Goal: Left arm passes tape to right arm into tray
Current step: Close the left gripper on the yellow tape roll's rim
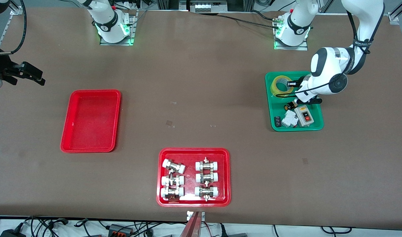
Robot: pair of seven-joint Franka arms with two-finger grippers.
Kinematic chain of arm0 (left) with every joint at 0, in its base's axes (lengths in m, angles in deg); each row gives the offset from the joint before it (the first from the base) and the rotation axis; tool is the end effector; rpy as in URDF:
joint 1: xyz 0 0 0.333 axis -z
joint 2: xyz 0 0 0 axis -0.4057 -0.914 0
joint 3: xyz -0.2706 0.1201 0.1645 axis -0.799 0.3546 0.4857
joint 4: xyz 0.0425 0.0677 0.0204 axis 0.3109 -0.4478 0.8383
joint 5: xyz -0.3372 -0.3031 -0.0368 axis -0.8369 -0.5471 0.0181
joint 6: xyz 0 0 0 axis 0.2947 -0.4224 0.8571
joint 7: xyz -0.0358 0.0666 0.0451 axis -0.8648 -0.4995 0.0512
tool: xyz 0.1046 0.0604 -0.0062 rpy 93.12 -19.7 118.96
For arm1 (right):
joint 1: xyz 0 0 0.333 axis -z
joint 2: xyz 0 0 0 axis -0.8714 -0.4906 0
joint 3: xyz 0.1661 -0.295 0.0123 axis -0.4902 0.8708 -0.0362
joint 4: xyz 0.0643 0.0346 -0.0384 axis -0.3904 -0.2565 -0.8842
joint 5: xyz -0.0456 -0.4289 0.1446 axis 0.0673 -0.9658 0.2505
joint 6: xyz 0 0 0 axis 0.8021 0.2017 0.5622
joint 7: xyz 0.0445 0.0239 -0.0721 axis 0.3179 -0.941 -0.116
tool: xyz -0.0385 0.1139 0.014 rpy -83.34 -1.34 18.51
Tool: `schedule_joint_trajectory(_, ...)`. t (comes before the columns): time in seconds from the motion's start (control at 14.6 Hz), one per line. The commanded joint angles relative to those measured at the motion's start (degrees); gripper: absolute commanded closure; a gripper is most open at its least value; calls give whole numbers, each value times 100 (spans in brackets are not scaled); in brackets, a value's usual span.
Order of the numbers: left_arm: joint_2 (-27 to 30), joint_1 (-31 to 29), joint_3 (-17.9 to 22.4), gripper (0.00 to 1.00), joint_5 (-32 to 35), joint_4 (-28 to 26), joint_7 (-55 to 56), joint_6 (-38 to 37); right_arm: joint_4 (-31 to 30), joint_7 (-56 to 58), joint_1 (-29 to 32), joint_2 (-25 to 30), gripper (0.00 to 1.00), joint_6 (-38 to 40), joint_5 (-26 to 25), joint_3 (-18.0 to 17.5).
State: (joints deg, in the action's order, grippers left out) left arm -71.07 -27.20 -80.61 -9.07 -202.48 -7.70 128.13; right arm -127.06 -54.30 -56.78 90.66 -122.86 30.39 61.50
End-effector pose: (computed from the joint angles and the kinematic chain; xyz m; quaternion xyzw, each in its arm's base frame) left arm 0.4489 -0.0390 0.1512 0.9701 0.0410 -0.2362 0.0369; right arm 0.6088 -0.0331 0.5881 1.0000 -0.0046 0.0071 0.0013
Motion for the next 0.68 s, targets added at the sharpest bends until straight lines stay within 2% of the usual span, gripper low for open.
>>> schedule_joint_trajectory(0.0,64,-60,-67,90,-140,-82,-11,71,99,-3,64,-27,0,93,43,-33)
schedule_joint_trajectory(0.21,116,-60,-85,99,-140,6,-64,27,99,-3,64,-27,0,93,43,-33)
schedule_joint_trajectory(0.34,204,-34,-85,99,-140,435,-91,-339,99,-3,64,-27,0,101,43,-33)
schedule_joint_trajectory(0.41,222,-16,-85,99,-140,785,-73,-716,99,6,55,-19,0,110,43,-33)
schedule_joint_trajectory(0.62,144,63,-111,99,-210,2278,76,-2122,99,6,55,-10,0,119,43,-33)
